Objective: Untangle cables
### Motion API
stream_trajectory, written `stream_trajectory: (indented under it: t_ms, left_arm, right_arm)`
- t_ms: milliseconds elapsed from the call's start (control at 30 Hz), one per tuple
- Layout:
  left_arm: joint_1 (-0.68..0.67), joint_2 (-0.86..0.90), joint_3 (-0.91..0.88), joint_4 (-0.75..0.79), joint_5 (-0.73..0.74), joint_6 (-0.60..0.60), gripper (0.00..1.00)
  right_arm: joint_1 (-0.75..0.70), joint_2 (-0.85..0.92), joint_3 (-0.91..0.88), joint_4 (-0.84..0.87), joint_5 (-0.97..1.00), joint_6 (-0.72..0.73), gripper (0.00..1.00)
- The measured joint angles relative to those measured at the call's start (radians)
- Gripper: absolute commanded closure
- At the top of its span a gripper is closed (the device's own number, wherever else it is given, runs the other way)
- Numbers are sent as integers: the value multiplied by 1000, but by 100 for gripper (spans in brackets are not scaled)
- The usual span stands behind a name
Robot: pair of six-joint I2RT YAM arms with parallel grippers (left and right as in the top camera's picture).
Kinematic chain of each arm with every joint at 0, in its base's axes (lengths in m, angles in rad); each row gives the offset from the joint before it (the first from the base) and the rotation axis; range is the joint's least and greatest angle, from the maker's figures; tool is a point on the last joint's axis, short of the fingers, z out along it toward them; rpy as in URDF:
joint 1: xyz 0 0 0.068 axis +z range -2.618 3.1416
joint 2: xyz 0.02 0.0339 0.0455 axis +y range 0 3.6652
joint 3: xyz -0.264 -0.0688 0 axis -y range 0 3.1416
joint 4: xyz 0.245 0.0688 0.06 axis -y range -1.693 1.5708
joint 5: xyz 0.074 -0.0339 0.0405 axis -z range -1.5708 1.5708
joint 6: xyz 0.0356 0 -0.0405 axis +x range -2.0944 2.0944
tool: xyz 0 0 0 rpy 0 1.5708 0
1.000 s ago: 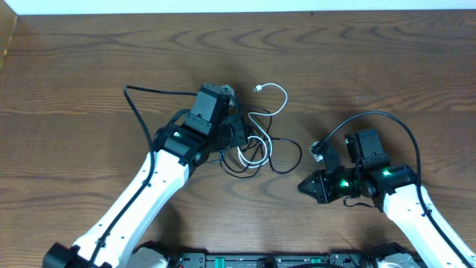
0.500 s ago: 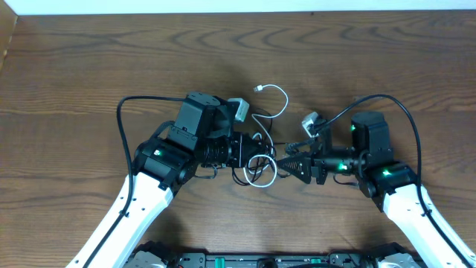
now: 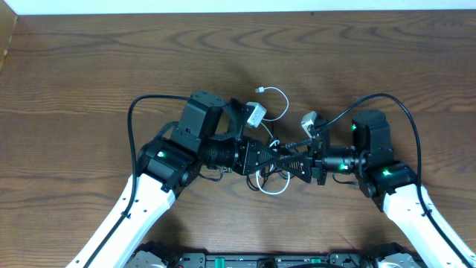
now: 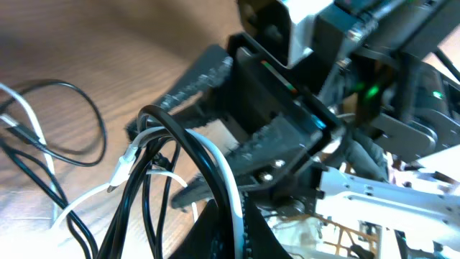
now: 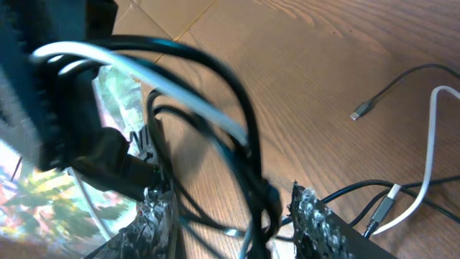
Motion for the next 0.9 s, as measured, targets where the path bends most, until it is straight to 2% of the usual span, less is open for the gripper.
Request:
stream_trajectory:
  t_ms: [33,67,133,233,367,467,700,900]
  left_arm:
    - [0,0,0,1,12,0,92]
    - [0,0,0,1,22,0,92]
    - [0,0,0,1,44,0,92]
    - [0,0,0,1,59,0,92]
    - [0,0,0,0,42,0,93]
    - [-1,0,0,-27,-29,0,93]
    - [-9,0,0,-70,-396,-83,92]
    - [-17,0,0,-37,-534,-175,92]
  right_arm:
    - [0,0,0,1,1,0,55]
    - [0,0,0,1,2,0,60]
    - [0,0,0,3,12,1,82]
    - [0,0,0,8,34,-8,99]
    - [0,0,0,-1,41,-14,99]
    - [0,0,0,-47,39,-12,99]
    - [2,0,0,-270,-35,-10,99]
    - [31,0,0,-272,-212,-11,99]
